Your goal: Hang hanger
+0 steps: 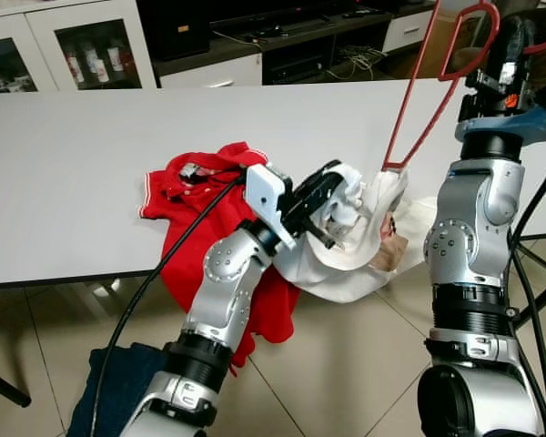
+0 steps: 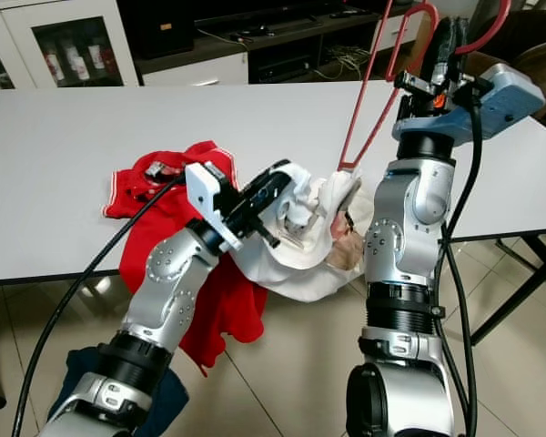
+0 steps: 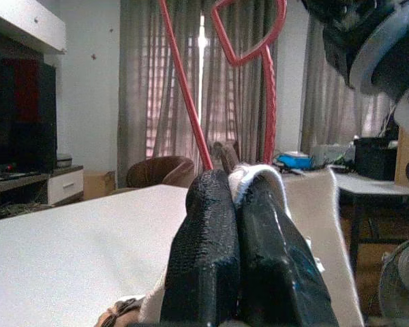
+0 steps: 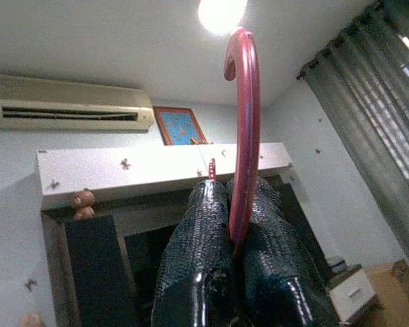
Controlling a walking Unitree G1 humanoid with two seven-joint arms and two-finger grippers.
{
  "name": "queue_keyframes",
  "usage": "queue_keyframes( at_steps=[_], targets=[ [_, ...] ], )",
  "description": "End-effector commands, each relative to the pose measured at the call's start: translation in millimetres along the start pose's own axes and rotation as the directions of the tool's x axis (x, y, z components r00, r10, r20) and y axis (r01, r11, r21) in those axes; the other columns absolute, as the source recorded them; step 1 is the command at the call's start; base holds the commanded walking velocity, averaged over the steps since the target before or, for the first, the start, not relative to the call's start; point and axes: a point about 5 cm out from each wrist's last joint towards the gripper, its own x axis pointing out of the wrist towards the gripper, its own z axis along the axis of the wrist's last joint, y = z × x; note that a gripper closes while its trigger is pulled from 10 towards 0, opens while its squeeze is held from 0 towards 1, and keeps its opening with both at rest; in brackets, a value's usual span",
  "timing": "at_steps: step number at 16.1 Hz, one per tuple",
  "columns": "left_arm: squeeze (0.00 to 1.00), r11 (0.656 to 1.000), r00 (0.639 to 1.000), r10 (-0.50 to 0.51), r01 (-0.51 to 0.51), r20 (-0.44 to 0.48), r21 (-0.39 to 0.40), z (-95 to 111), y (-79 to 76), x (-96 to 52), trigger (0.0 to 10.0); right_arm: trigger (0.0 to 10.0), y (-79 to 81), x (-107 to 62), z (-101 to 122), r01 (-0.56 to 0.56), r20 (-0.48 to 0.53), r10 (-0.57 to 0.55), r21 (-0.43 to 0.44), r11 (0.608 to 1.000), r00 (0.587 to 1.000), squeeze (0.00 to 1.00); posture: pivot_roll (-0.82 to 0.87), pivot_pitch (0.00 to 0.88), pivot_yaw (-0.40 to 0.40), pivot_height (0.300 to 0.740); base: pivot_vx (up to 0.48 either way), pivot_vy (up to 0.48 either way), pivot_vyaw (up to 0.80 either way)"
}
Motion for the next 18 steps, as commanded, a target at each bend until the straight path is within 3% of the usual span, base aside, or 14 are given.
queue_keyframes(
  at_steps=[1, 2, 3, 4, 7, 10, 15, 18],
  targets=[
    [0.00, 0.998, 0.999, -0.032, 0.033, -0.011, 0.047, -1.3, -4.8, -0.9, 0.5, 0.0, 9.9, 2.8, 6.1, -0.034, 0.028, 0.032, 0.069, 0.997, 0.999, 0.00, 0.04, 0.007, 0.016, 0.740, 0.000, 0.000, 0.00],
    [0.00, 0.998, 0.999, -0.035, 0.036, -0.014, 0.053, -1.8, -5.2, -1.2, 0.5, 0.0, 11.2, 2.8, 6.4, -0.037, 0.030, 0.035, 0.083, 0.996, 0.999, 0.00, 0.04, 0.007, 0.016, 0.740, 0.000, 0.000, 0.00],
    [0.00, 0.997, 0.999, -0.045, 0.046, -0.014, 0.063, -2.7, -7.0, -1.1, 0.0, 0.0, 15.9, 4.9, 9.1, -0.047, 0.035, 0.041, 0.185, 0.982, 0.999, 0.00, 0.03, 0.009, 0.016, 0.740, 0.000, 0.000, 0.00],
    [0.00, 0.997, 0.999, -0.048, 0.049, -0.012, 0.066, -3.0, -8.6, -0.2, 0.0, 0.0, 16.7, 8.6, 12.4, -0.035, 0.026, 0.027, 0.389, 0.921, 0.999, 0.00, 0.03, 0.010, 0.015, 0.740, 0.000, 0.000, 0.00],
    [0.00, 0.997, 0.998, -0.054, 0.054, 0.009, 0.053, -0.6, -12.7, 2.7, 0.0, 0.0, -7.5, 7.6, 7.8, 0.084, -0.029, -0.087, 0.671, 0.737, 0.996, 0.00, 0.03, 0.011, 0.010, 0.740, 0.000, 0.000, 0.00],
    [0.00, 0.998, 0.998, -0.054, 0.053, 0.016, 0.030, -1.7, -14.5, 2.3, 0.0, 0.0, -16.5, -1.1, 10.5, 0.068, -0.016, -0.084, 0.746, 0.662, 0.996, 0.00, 0.03, 0.013, 0.010, 0.740, 0.000, 0.000, 0.00],
    [0.00, 0.998, 0.998, -0.055, 0.055, 0.000, 0.019, -3.6, -13.6, 4.7, 0.0, 0.0, 1.2, 0.5, 18.8, -0.067, 0.048, 0.047, 0.762, 0.644, 0.998, 0.00, 0.03, 0.011, 0.015, 0.740, 0.000, 0.000, 0.00],
    [0.00, 0.999, 0.997, -0.012, 0.016, -0.082, 0.047, -12.0, -6.6, 6.6, 0.0, 0.0, 8.5, 3.3, 24.7, -0.120, 0.082, 0.090, 0.780, 0.615, 0.993, 0.00, 0.03, 0.006, 0.013, 0.740, 0.000, 0.000, 0.00]
  ],
)
